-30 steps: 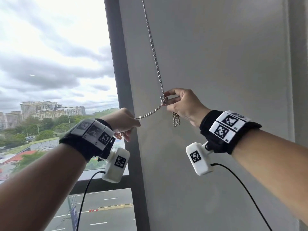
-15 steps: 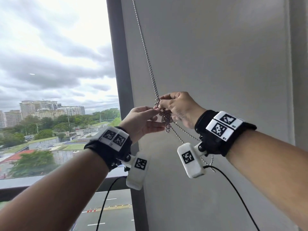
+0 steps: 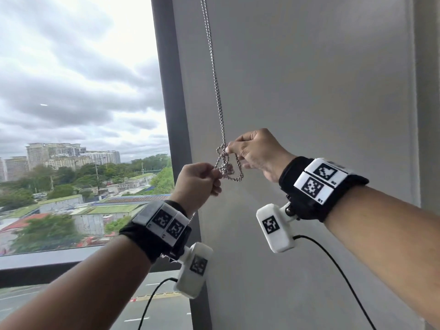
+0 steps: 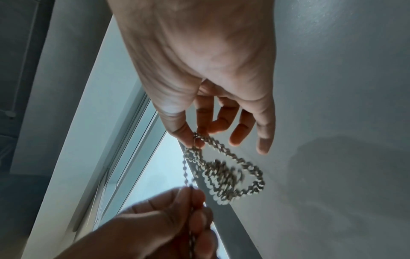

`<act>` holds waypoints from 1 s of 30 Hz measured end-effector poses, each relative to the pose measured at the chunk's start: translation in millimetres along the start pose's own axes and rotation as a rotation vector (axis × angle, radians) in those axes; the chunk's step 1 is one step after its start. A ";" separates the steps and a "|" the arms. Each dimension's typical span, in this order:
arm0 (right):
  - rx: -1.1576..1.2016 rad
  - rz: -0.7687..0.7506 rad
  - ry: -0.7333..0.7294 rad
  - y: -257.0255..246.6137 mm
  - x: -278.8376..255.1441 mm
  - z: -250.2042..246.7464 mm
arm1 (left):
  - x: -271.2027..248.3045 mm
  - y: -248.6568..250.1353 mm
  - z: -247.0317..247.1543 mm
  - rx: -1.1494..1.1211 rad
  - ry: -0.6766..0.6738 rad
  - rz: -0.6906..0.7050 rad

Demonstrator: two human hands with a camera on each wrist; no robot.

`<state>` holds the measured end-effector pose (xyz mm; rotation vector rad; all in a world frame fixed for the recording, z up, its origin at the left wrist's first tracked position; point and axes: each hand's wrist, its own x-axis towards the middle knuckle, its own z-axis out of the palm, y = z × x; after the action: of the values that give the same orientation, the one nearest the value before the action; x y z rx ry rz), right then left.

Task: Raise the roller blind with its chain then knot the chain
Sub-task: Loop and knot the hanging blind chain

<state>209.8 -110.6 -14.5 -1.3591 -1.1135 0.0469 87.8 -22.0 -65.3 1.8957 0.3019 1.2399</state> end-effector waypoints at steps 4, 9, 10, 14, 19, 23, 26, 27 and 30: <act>0.049 0.050 -0.111 3.2 -1.3 7.5 | -11.3 -20.1 6.4 0.024 -0.066 -0.071; 0.193 0.072 -0.189 4.0 -4.0 23.1 | -24.4 -37.6 13.8 -0.061 -0.102 -0.139; 0.231 0.078 -0.200 3.3 -4.9 25.9 | -27.6 -39.2 14.4 -0.042 -0.091 -0.100; 0.234 0.014 -0.172 1.2 -4.3 34.1 | -40.2 -44.5 17.2 -0.065 -0.058 0.009; 0.122 -0.087 -0.136 2.0 -1.1 37.4 | -54.3 -51.4 19.5 -0.243 -0.102 -0.126; 0.120 -0.083 -0.169 2.4 -2.5 39.1 | -60.5 -60.6 20.8 -0.221 -0.111 -0.140; 0.152 -0.087 -0.158 0.8 -4.7 42.1 | -67.4 -67.0 25.8 -0.194 -0.123 -0.186; 0.134 -0.094 -0.147 0.9 -4.7 43.3 | -68.9 -68.7 26.8 -0.200 -0.120 -0.196; 0.099 -0.080 -0.134 2.4 -3.5 44.5 | -68.4 -66.3 27.3 -0.278 -0.125 -0.223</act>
<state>180.5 -79.1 -26.7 -1.2357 -1.2610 0.1345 92.9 -34.8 -163.4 1.6434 0.2523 0.9570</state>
